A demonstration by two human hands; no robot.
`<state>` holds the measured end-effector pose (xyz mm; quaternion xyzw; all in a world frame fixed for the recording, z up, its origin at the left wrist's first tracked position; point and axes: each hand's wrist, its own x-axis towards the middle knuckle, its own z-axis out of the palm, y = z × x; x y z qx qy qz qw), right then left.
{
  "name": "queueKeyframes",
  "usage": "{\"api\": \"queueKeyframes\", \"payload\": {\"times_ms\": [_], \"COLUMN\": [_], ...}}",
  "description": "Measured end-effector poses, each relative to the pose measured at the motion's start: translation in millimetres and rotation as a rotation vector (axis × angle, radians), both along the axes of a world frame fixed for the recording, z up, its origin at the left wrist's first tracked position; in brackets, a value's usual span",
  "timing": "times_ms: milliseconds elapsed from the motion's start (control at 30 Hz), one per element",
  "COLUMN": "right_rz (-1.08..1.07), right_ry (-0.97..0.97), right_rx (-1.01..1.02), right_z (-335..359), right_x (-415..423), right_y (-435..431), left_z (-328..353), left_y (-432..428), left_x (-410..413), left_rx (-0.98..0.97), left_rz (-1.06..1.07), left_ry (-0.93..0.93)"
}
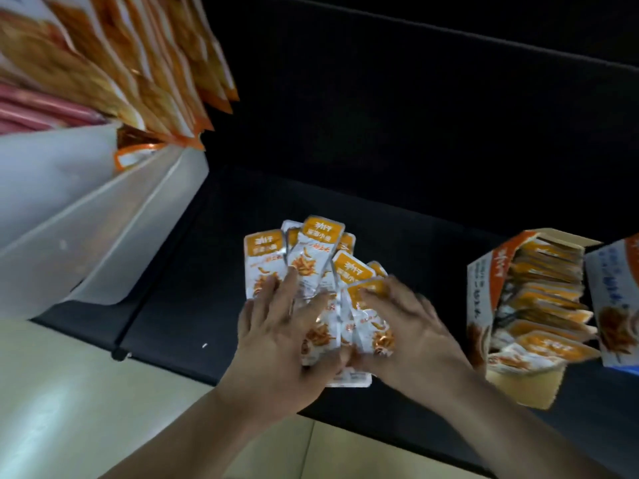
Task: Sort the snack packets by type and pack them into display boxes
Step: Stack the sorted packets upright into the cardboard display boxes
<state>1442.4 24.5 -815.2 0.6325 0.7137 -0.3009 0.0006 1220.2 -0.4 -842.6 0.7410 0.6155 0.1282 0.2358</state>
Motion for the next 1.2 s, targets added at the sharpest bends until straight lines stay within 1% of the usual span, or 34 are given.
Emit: {"api": "queueKeyframes", "payload": {"times_ms": [33, 67, 100, 167, 200, 233, 267, 333, 467, 567, 667, 767, 900, 933, 1067, 1133, 1200], "right_rz": [-0.018, -0.034, -0.046, -0.053, -0.049, -0.042, -0.033, -0.034, -0.041, -0.032, -0.085, -0.164, -0.184, -0.196, -0.231, -0.265, -0.316], "right_ry": [-0.01, -0.022, -0.036, -0.059, -0.073, -0.092, -0.114, -0.126, -0.094, -0.062, -0.002, 0.041, -0.019, -0.039, -0.12, -0.102, -0.056], "right_rx": [-0.014, -0.036, -0.063, -0.109, -0.12, -0.118, -0.104, -0.079, -0.07, -0.061, -0.074, -0.106, -0.05, -0.019, 0.059, 0.068, 0.098], "right_z": [4, 6, 9, 13, 15, 17, 17, 14, 7, 12, 20, 24, 23, 22, 14, 11, 8], "right_x": [1, 1, 1, -2, -4, -6, -7, -6, 0, 4, 4, 2, -8, -11, -18, -19, -17], "right_y": [5, 9, 12, 13, 12, 12, 12, 13, 21, 27, 31, 33, 38, 39, 45, 44, 41], "left_z": [2, 2, 4, 9, 7, 5, 4, 3, -10, -19, -18, -6, 3, 2, 1, 1, -1], "left_y": [4, 12, 23, 46, 55, 60, 63, 59, 40, 30, 32, 42, 60, 63, 67, 72, 79], "left_x": [-8, -16, -25, -39, -43, -42, -39, -24, 10, 28, 29, 26, 36, 40, 56, 58, 59], "left_rx": [0.077, 0.148, 0.153, -0.018, -0.114, -0.173, -0.192, -0.183, -0.116, 0.041, 0.09, 0.034, -0.115, -0.136, -0.148, -0.182, -0.217], "left_rz": [0.033, 0.094, 0.166, 0.289, 0.303, 0.281, 0.242, 0.176, 0.14, 0.145, 0.197, 0.272, 0.399, 0.405, 0.392, 0.409, 0.43], "left_ry": [-0.051, -0.048, -0.01, 0.079, 0.113, 0.114, 0.087, 0.024, 0.004, -0.116, -0.21, -0.287, -0.537, -0.571, -0.687, -0.738, -0.715]}}
